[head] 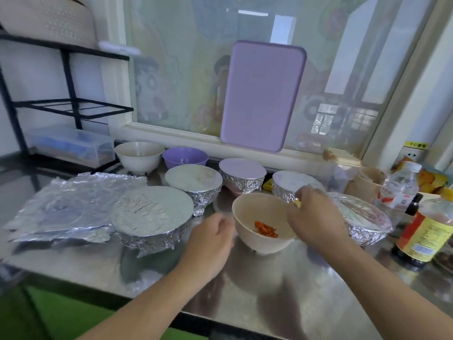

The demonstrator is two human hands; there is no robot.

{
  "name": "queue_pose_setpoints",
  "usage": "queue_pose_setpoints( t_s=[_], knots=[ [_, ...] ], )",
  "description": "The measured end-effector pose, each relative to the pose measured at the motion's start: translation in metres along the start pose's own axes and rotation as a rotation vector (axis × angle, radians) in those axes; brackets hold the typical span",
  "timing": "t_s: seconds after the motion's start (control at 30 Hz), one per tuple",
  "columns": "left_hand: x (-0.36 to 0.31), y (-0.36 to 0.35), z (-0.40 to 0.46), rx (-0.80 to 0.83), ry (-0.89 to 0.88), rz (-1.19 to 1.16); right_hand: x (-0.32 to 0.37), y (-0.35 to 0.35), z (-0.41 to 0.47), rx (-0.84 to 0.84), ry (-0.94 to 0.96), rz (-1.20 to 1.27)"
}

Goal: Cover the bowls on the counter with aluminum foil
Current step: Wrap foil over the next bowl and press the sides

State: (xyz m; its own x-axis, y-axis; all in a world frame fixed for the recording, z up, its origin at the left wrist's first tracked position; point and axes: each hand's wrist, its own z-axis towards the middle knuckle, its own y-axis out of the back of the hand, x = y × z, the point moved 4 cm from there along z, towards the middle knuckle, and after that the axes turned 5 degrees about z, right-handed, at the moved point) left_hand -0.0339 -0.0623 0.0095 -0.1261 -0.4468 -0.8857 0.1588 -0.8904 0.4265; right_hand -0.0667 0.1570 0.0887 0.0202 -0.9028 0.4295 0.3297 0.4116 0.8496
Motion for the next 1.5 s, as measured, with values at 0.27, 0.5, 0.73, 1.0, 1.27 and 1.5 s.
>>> queue_pose_setpoints(
  t_s=[0.27,0.5,0.73,1.0,1.27,1.5],
  knots=[
    [-0.027,0.108,-0.032,-0.029,-0.146,0.051,0.157,-0.04,-0.02,0.175,0.433,0.113],
    [0.05,0.253,-0.035,-0.405,-0.002,0.23,0.285,-0.1,-0.054,0.323,0.714,0.083],
    [0.127,0.308,-0.052,-0.389,0.136,0.504,0.364,-0.182,-0.071,0.453,0.966,-0.353],
    [0.147,0.306,-0.053,-0.278,0.223,0.573,0.39,-0.228,-0.083,0.441,0.945,-0.468],
    [0.151,0.307,-0.053,-0.308,0.268,0.534,0.393,-0.216,-0.087,0.381,0.968,-0.451],
    [0.123,0.297,-0.034,-0.325,0.318,-0.417,0.404,-0.186,-0.078,0.148,0.947,-0.282]
  ],
)
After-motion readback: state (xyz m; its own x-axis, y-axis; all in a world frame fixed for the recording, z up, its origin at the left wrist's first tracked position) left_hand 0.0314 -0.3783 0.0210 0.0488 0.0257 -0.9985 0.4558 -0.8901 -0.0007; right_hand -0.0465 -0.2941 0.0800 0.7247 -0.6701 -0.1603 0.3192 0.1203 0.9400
